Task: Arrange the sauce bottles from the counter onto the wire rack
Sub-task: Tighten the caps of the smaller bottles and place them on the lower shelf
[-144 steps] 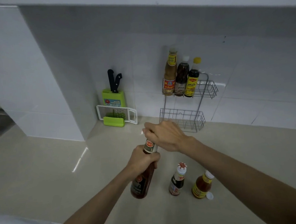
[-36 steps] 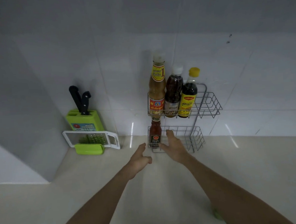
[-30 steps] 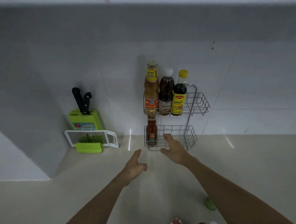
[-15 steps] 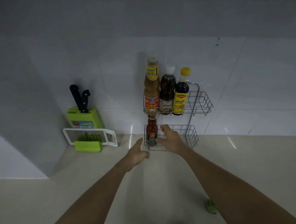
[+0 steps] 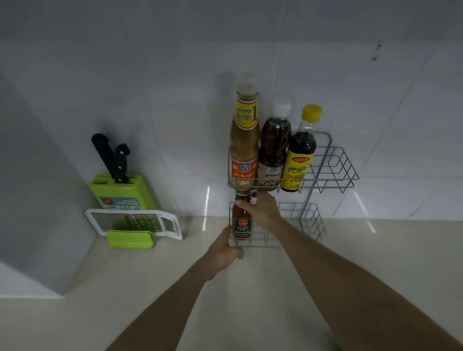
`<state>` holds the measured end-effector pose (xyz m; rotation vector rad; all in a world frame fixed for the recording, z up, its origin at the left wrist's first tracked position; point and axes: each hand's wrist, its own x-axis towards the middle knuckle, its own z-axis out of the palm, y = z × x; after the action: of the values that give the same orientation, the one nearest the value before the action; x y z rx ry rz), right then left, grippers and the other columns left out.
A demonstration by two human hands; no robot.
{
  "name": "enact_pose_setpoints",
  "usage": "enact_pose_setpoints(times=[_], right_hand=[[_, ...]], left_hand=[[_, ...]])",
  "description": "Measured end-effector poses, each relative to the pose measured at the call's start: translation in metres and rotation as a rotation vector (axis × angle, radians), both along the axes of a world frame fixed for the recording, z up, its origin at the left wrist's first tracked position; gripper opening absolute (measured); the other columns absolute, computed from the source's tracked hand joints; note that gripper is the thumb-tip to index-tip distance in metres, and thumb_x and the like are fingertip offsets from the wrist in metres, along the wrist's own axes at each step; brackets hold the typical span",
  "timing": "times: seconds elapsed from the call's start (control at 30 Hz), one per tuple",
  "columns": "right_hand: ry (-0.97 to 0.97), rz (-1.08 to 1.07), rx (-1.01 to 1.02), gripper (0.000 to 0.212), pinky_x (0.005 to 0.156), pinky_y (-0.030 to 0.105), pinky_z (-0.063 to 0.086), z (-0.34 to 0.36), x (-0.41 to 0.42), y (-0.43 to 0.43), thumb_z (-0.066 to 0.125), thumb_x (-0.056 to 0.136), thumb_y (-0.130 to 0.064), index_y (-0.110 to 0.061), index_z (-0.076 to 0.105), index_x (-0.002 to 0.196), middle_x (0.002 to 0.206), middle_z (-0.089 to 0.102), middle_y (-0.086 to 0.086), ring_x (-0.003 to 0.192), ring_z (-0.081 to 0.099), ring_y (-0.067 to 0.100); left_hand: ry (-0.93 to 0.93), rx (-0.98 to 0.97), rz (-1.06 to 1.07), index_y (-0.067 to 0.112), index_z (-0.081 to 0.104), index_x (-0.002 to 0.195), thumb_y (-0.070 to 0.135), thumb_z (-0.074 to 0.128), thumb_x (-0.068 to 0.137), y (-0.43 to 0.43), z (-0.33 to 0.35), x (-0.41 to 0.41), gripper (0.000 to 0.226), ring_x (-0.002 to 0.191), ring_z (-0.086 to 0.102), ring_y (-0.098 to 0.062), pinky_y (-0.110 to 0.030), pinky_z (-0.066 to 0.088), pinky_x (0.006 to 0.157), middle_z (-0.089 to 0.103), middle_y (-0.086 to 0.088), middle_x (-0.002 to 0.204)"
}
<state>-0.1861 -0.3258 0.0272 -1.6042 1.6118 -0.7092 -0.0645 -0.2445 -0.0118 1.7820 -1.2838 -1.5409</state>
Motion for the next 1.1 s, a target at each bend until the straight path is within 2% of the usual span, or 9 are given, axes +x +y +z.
enact_pose_setpoints(times=[0.2, 0.37, 0.43, 0.53, 0.67, 0.77, 0.87, 1.1], right_hand=[[0.019, 0.11, -0.076, 0.051, 0.096, 0.034, 0.045, -0.004, -0.001, 0.004, 0.067, 0.087, -0.026, -0.007, 0.046, 0.129, 0.128, 0.061, 0.013, 0.117, 0.057, 0.028], [0.011, 0.204, -0.193, 0.056, 0.095, 0.038, 0.05, -0.009, -0.005, 0.022, 0.068, 0.085, -0.021, -0.014, 0.041, 0.134, 0.123, 0.063, 0.009, 0.111, 0.061, 0.025], [0.022, 0.208, -0.214, 0.058, 0.092, 0.034, 0.05, -0.01, -0.006, 0.024, 0.068, 0.086, -0.021, -0.014, 0.039, 0.136, 0.121, 0.064, 0.009, 0.109, 0.061, 0.024], [0.04, 0.217, -0.208, 0.058, 0.09, 0.027, 0.045, -0.01, -0.006, 0.024, 0.066, 0.088, -0.021, -0.014, 0.037, 0.138, 0.124, 0.062, 0.01, 0.111, 0.06, 0.024], [0.046, 0.217, -0.179, 0.061, 0.097, 0.033, 0.045, -0.012, -0.006, 0.021, 0.065, 0.089, -0.024, -0.016, 0.033, 0.14, 0.129, 0.06, 0.01, 0.117, 0.058, 0.025], [0.013, 0.212, -0.158, 0.057, 0.097, 0.031, 0.044, -0.014, -0.008, 0.021, 0.066, 0.088, -0.026, -0.016, 0.037, 0.136, 0.128, 0.061, 0.009, 0.117, 0.058, 0.024], [-0.009, 0.206, -0.133, 0.053, 0.1, 0.037, 0.047, -0.015, -0.008, 0.02, 0.067, 0.087, -0.028, -0.014, 0.04, 0.131, 0.127, 0.061, 0.008, 0.117, 0.059, 0.024], [-0.023, 0.174, -0.094, 0.062, 0.1, 0.038, 0.045, -0.016, -0.007, 0.018, 0.071, 0.084, -0.027, -0.016, 0.038, 0.134, 0.131, 0.059, 0.01, 0.119, 0.057, 0.027]], left_hand=[[0.028, -0.018, 0.015, 0.025, 0.022, 0.151, -0.003, 0.059, 0.077, 0.0, -0.001, 0.006, 0.087, 0.143, 0.027, -0.019, -0.027, 0.033, 0.101, 0.028, -0.002, 0.157], [0.038, -0.018, -0.024, 0.025, 0.017, 0.152, -0.004, 0.057, 0.077, 0.003, 0.002, 0.003, 0.09, 0.144, 0.025, -0.02, -0.03, 0.033, 0.105, 0.027, -0.002, 0.157], [0.026, -0.019, -0.036, 0.026, 0.017, 0.152, -0.003, 0.057, 0.075, 0.002, 0.005, 0.003, 0.091, 0.144, 0.025, -0.02, -0.034, 0.033, 0.108, 0.027, -0.002, 0.157], [0.022, -0.012, -0.041, 0.027, 0.018, 0.152, -0.003, 0.058, 0.074, 0.002, 0.006, 0.002, 0.092, 0.143, 0.027, -0.021, -0.033, 0.035, 0.106, 0.029, -0.003, 0.156], [0.025, -0.004, -0.051, 0.026, 0.017, 0.152, -0.003, 0.058, 0.075, 0.001, 0.007, 0.003, 0.092, 0.142, 0.026, -0.022, -0.032, 0.035, 0.103, 0.029, -0.003, 0.156], [0.011, 0.002, -0.058, 0.027, 0.017, 0.152, -0.002, 0.058, 0.074, 0.001, 0.007, 0.004, 0.093, 0.142, 0.027, -0.022, -0.03, 0.035, 0.101, 0.029, -0.003, 0.157], [0.007, -0.002, -0.066, 0.027, 0.016, 0.152, -0.002, 0.058, 0.075, 0.002, 0.008, 0.005, 0.092, 0.143, 0.026, -0.021, -0.031, 0.033, 0.103, 0.028, -0.003, 0.157], [0.004, -0.016, -0.06, 0.026, 0.017, 0.152, -0.003, 0.058, 0.078, 0.004, 0.009, 0.005, 0.09, 0.142, 0.028, -0.02, -0.026, 0.031, 0.099, 0.029, -0.002, 0.156]])
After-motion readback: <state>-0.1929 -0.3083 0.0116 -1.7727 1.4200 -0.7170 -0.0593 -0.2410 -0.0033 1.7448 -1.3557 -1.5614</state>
